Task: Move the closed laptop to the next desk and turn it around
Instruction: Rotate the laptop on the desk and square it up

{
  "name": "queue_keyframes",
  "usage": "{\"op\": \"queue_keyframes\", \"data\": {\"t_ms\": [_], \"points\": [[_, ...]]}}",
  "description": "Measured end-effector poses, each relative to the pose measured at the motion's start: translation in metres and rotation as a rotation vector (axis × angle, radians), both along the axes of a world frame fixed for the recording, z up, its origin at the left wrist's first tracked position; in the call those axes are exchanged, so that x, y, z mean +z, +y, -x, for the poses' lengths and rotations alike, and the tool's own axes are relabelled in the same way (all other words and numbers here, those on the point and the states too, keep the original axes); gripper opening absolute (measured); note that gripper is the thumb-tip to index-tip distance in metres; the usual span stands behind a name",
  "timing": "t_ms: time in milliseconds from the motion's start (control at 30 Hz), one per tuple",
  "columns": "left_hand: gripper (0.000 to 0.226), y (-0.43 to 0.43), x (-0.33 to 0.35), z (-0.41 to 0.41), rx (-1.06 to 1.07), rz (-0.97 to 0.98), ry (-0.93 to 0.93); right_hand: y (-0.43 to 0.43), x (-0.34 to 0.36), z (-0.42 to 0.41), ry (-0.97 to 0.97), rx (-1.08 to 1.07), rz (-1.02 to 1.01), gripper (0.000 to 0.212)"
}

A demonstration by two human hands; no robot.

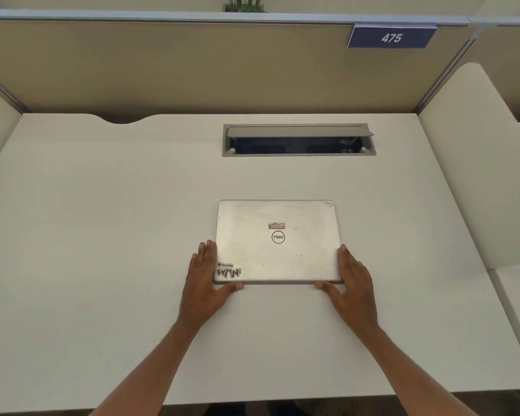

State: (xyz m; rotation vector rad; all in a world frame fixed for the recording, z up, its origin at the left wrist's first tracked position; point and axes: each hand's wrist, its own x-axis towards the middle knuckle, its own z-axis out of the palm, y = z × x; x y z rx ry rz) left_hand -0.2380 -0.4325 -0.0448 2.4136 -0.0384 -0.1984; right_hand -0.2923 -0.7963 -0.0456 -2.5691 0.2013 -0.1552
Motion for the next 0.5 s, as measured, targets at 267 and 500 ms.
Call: {"op": "queue_keyframes", "data": {"t_ms": [267,500], "points": [[0.131,-0.0018,0.0004,0.0011,0.001,-0.005,-0.049,-0.0001,-0.0006,-0.0016,-0.016,0.011,0.016,0.096],[0.129,-0.0022,-0.0037,0.0021,-0.021,-0.043,-0.103,0.0007,-0.0006,-0.0019,-0.024,0.005,0.032,0.095]]}}
